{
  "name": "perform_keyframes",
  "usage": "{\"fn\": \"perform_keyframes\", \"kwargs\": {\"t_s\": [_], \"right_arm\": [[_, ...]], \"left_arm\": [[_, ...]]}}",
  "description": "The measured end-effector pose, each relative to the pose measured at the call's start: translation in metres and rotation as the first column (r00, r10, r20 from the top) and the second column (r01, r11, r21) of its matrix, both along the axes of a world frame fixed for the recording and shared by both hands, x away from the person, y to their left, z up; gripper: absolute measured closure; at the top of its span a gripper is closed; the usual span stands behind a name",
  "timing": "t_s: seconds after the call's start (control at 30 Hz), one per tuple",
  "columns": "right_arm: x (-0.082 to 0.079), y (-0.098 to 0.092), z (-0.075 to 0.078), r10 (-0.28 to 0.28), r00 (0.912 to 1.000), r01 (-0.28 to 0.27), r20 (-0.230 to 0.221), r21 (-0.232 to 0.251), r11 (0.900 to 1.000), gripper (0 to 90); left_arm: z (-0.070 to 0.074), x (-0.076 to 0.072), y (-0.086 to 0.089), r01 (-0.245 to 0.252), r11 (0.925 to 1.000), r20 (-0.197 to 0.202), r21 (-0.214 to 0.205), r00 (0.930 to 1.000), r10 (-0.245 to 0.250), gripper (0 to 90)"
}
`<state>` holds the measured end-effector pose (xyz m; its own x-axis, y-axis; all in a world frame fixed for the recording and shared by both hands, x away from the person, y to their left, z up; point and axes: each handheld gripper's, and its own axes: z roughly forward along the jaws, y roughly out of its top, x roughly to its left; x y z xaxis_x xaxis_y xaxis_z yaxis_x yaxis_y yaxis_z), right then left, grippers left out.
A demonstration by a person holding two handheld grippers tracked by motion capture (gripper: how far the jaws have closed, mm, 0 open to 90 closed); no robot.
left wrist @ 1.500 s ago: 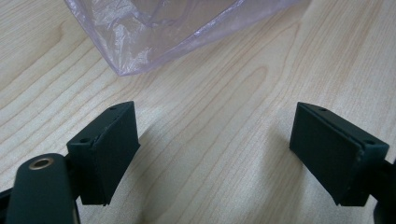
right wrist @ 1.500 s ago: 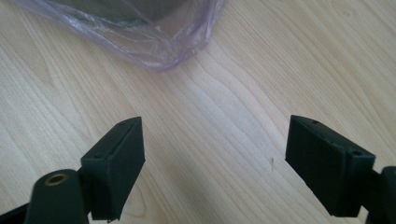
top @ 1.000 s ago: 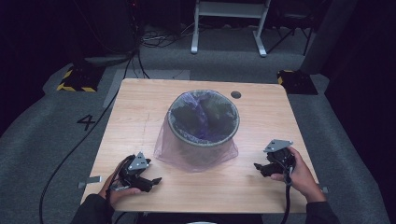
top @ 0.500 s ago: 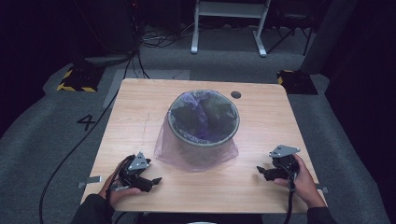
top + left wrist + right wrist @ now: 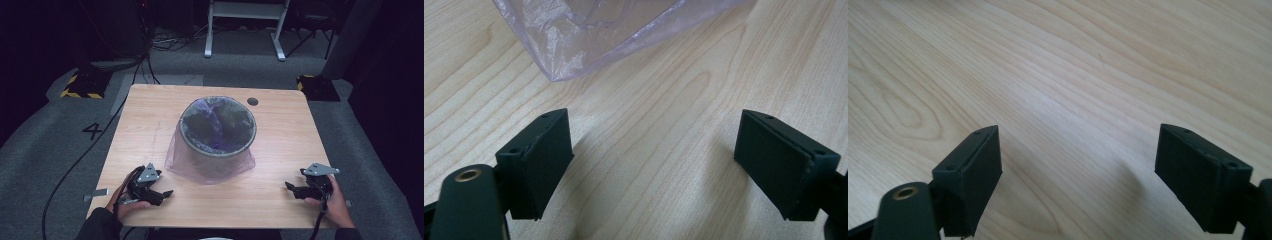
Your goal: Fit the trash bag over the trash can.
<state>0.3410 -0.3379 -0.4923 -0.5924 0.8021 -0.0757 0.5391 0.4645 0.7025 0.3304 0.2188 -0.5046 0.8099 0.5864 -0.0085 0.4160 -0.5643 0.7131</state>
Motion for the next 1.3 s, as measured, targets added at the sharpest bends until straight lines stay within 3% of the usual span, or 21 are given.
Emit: {"fn": "perform_keyframes", "kwargs": {"t_s": [0.17,0.3,0.37,0.5,1.3], "right_arm": [[-0.006,-0.018,-0.006,-0.070,0.9976,0.070,-0.001,0.029,0.9971,16.1],[-0.005,-0.031,-0.012,-0.135,0.9908,0.135,-0.009,0.091,0.9866,13.5],[-0.004,-0.033,-0.012,-0.155,0.9878,0.155,-0.007,0.087,0.9840,11.9],[0.002,-0.031,-0.012,-0.153,0.9881,0.154,-0.016,0.080,0.9849,8.0],[0.002,-0.031,-0.012,-0.161,0.9868,0.162,-0.016,0.079,0.9836,7.9]], "left_arm": [[0.000,0.000,0.000,0.001,1.0000,-0.001,0.000,1.0000,-0.001,15.0],[0.000,0.000,0.000,0.002,1.0000,-0.001,0.001,1.0000,-0.002,14.9],[0.000,0.000,0.000,0.001,1.0000,-0.001,0.001,1.0000,-0.001,14.9],[0.000,0.001,0.000,-0.001,1.0000,-0.001,0.001,1.0000,0.001,14.9],[0.000,0.003,-0.001,0.013,0.9999,-0.002,0.000,0.9999,-0.013,14.5]]}}
